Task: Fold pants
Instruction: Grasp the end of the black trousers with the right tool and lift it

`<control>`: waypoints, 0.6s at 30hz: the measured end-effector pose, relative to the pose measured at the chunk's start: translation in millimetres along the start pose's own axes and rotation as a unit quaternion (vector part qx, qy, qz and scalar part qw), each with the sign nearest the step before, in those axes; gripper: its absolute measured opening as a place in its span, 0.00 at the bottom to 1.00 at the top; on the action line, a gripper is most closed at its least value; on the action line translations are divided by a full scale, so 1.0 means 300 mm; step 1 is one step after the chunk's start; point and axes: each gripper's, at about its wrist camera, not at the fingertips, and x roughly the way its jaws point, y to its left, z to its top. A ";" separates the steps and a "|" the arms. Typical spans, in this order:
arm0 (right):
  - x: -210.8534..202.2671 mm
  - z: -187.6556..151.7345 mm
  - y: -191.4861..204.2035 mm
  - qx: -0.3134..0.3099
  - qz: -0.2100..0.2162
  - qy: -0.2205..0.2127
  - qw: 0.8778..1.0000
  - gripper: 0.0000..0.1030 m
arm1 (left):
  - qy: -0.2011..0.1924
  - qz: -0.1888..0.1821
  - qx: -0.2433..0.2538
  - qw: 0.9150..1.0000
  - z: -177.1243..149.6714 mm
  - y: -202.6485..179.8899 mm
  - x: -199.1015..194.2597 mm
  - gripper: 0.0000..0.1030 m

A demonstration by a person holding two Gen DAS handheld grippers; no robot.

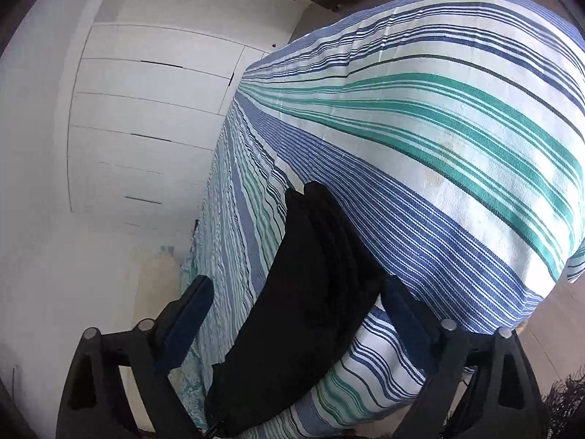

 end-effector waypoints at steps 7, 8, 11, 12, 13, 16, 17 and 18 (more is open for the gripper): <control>0.064 -0.002 -0.003 0.003 -0.049 0.017 0.999 0.74 | -0.001 -0.004 -0.003 1.000 0.001 0.001 -0.001 0.81; 0.056 0.000 -0.008 0.009 -0.051 0.011 0.999 0.57 | -0.001 -0.005 -0.003 1.000 0.002 0.002 0.000 0.81; 0.032 0.008 -0.027 0.021 -0.058 0.003 0.998 0.24 | -0.002 -0.005 -0.003 1.000 0.001 0.002 0.000 0.81; 0.030 0.007 -0.025 0.019 -0.057 0.003 0.998 0.24 | -0.001 -0.005 -0.003 1.000 0.001 0.002 0.000 0.81; 0.025 0.001 -0.020 0.013 -0.060 0.003 0.998 0.23 | -0.001 -0.005 -0.004 1.000 0.001 0.000 0.001 0.81; 0.007 -0.015 0.021 0.002 -0.032 -0.002 0.999 0.22 | -0.001 -0.005 -0.005 1.000 -0.001 -0.001 0.000 0.81; 0.002 -0.027 0.040 0.001 -0.017 -0.001 1.000 0.22 | -0.001 -0.004 -0.005 1.000 -0.001 -0.002 0.000 0.81; 0.000 -0.044 0.069 -0.003 -0.001 0.007 1.000 0.22 | -0.001 -0.003 -0.005 1.000 -0.002 -0.004 0.000 0.81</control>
